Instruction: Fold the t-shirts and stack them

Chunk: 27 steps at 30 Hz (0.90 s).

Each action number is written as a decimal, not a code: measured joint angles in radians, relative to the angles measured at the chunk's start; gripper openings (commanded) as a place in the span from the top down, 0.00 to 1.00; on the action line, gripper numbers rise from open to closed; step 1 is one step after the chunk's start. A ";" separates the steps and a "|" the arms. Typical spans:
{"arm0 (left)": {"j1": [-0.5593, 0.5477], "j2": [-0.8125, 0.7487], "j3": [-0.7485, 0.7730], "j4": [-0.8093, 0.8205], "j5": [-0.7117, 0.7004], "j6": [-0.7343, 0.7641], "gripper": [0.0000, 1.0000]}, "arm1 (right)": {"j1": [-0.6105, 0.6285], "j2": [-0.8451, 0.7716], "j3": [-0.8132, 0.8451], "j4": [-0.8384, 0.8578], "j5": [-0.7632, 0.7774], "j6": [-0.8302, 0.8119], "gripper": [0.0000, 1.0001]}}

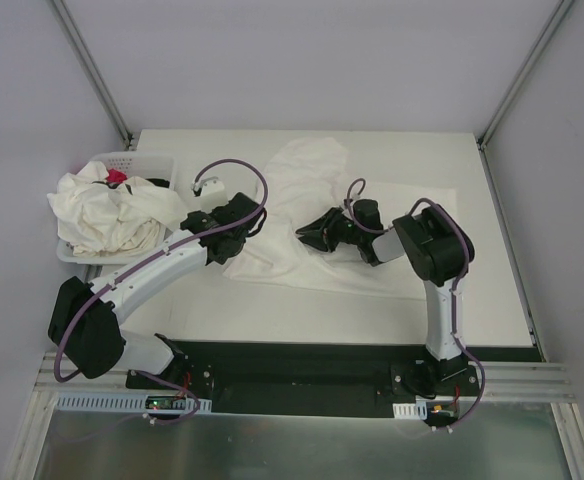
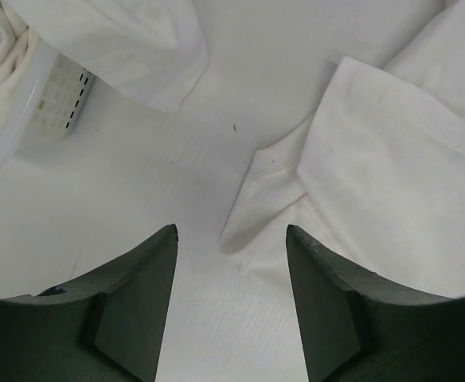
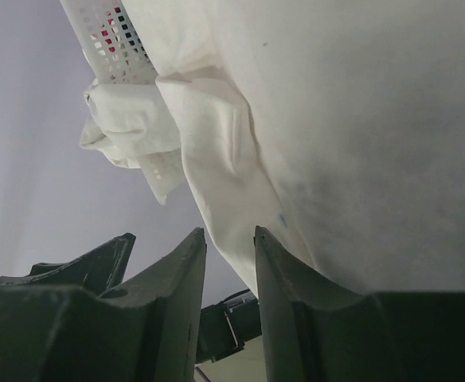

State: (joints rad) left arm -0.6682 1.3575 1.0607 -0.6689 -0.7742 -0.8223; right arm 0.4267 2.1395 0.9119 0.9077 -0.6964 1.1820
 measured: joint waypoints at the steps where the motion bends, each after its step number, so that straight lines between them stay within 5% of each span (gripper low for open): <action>1: 0.000 0.000 0.000 0.000 0.000 0.000 0.44 | 0.005 -0.001 -0.002 0.002 0.000 0.002 0.66; 14: 0.000 0.000 0.000 0.000 0.000 0.000 0.44 | 0.042 -0.001 0.013 -0.006 -0.001 0.019 0.69; 20: 0.000 0.000 -0.006 0.000 0.000 0.000 0.44 | 0.050 -0.001 0.039 -0.023 -0.001 0.021 0.87; 27: 0.000 -0.002 -0.014 0.000 0.000 -0.001 0.44 | 0.073 -0.001 0.065 -0.042 -0.001 0.023 0.93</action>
State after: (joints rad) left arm -0.6682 1.3552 1.0462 -0.6685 -0.7742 -0.8230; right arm 0.4995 2.1387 0.9771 0.8658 -0.6975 1.2053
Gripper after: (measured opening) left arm 0.560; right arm 0.084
